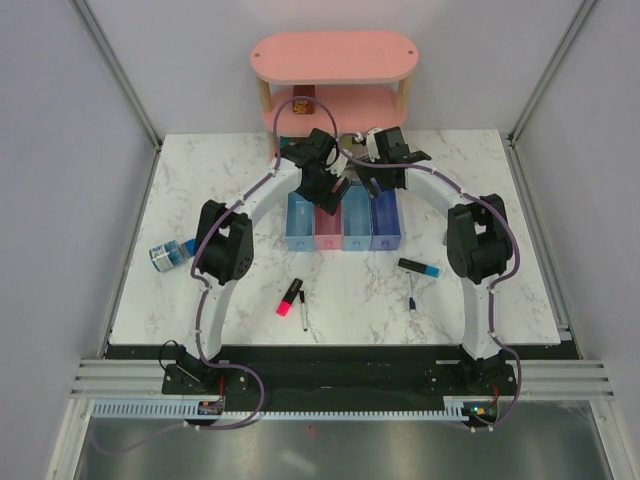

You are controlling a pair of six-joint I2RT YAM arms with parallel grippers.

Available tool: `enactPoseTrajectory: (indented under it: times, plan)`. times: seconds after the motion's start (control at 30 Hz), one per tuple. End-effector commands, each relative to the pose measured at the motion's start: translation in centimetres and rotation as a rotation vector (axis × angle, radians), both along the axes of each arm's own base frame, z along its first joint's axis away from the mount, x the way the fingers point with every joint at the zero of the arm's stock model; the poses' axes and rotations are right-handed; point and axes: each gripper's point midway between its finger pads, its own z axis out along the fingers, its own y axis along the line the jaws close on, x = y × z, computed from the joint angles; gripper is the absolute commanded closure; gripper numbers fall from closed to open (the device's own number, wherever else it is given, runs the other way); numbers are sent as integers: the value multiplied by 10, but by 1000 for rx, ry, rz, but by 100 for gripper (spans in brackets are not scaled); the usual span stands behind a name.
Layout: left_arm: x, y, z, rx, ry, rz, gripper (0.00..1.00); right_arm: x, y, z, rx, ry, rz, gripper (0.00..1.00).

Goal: Sort the stationery into containers
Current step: Move the storage box to the center of the board, then pick up the stationery from the center of the board.

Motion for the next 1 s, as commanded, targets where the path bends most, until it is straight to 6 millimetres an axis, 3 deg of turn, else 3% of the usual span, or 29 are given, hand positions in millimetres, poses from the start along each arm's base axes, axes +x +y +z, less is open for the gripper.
enactPoseTrajectory:
  times: [0.0,0.13,0.27,0.3,0.33,0.4,0.43,0.47,0.53,0.57,0.6,0.63,0.67,0.73,0.8,0.83,0.87,0.93,0.97]
  plan:
    - [4,-19,88,-125,-188,-78,15,1,12,73,71,-130,26,2]
    - [-5,-11,103,-111,-204,-92,15,-7,8,87,73,-134,27,2]
    - [-21,14,114,-64,-207,-72,14,-26,2,99,63,-129,40,2]
    - [-23,22,118,-57,-214,-59,14,-32,-1,113,65,-150,50,2]
    - [-24,35,133,-49,-247,-29,14,-39,-4,109,53,-133,56,2]
    - [-28,66,129,-17,-220,4,13,-55,-7,123,53,-137,86,2]
    - [-30,79,132,2,-231,-5,11,-63,-11,119,29,-121,108,2]
    - [-34,104,134,10,-230,23,9,-74,-15,130,26,-128,118,2]
    - [-43,138,127,-13,-198,24,7,-91,-21,126,2,-105,165,2]
    - [-51,150,140,-34,-222,27,7,-101,-24,137,-2,-122,178,2]
    - [-57,159,140,-39,-222,11,7,-107,-27,139,-6,-123,189,2]
    - [-67,173,126,-46,-183,22,6,-117,-33,133,-33,-108,208,2]
    - [-76,180,134,-50,-211,20,6,-123,-40,143,-36,-131,212,2]
    - [-97,188,114,-44,-172,-10,5,-136,-49,130,-52,-102,243,2]
    - [-112,190,117,-51,-202,-24,4,-143,-67,127,-80,-99,269,2]
    - [-121,190,102,-53,-178,-29,3,-150,-72,111,-80,-60,287,2]
    - [-125,191,100,-53,-180,-27,3,-150,-88,107,-100,-54,288,2]
    - [-134,194,95,-50,-179,-18,3,-156,-100,89,-87,-8,309,2]
    - [-137,194,94,-52,-178,-17,3,-155,-119,83,-110,4,308,2]
